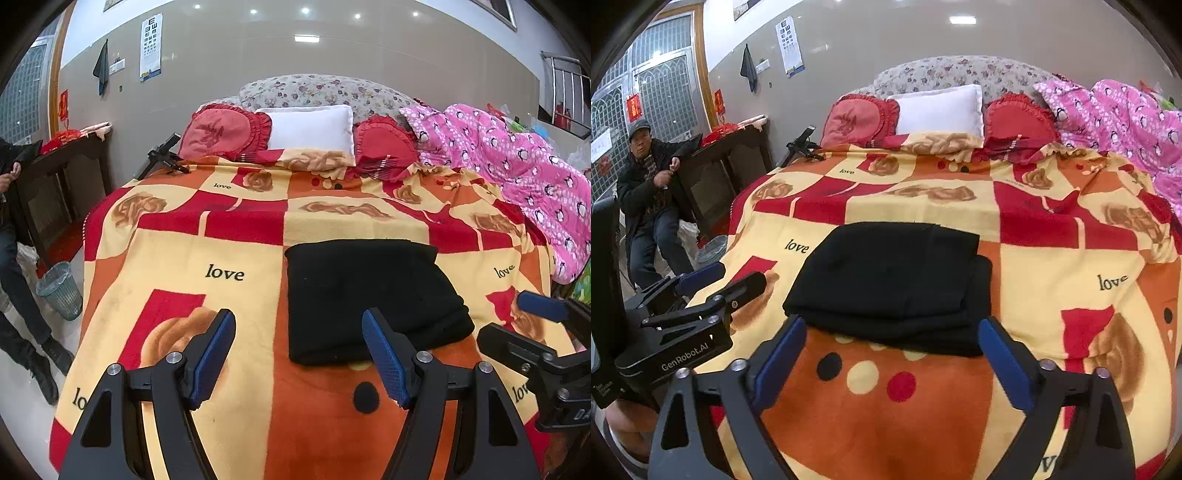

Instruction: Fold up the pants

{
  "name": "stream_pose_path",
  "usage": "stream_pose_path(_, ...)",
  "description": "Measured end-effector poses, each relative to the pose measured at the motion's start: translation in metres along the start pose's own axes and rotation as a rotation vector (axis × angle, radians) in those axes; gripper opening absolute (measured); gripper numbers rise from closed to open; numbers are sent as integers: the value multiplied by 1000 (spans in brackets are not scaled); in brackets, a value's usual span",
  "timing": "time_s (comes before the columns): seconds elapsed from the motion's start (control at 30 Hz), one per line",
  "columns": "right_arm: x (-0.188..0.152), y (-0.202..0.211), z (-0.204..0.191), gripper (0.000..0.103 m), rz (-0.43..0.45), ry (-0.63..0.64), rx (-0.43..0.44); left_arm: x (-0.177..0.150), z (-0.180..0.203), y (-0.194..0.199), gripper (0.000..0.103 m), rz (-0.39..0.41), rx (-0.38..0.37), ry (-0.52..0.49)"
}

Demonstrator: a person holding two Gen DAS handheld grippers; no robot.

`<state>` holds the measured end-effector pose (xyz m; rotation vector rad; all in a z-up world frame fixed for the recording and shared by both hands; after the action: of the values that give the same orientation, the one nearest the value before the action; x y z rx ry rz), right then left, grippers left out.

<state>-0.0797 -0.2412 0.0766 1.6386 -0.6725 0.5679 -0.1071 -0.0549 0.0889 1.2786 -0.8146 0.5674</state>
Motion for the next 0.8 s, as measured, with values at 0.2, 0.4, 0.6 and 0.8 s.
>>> stream_pose_path(0.2, 1, 5, 1, 101, 13, 6, -21, 1, 0, 4, 71, 2, -9, 1)
stream_pose_path(0.4, 2, 6, 2, 101, 17, -8, -18, 3, 1, 3, 71, -2, -13, -7)
stream_pose_path(0.6, 3, 6, 2, 101, 21, -5, -22, 4, 2, 2, 71, -1, -14, -14)
stream_pose_path(0.8, 3, 5, 4, 101, 16, -9, -26, 3, 4, 0, 71, -1, -14, -22)
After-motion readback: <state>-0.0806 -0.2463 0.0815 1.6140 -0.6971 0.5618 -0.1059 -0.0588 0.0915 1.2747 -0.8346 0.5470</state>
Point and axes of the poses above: each gripper's, at about its wrist camera, not at the fingertips, and y roughly against the way its jaws point, z to its right, x to its top, the point moved 5 cm from there along -y, roughly the way its jaws point, and after that the axes turned 3 degrees about -x, right-handed, at the moved point
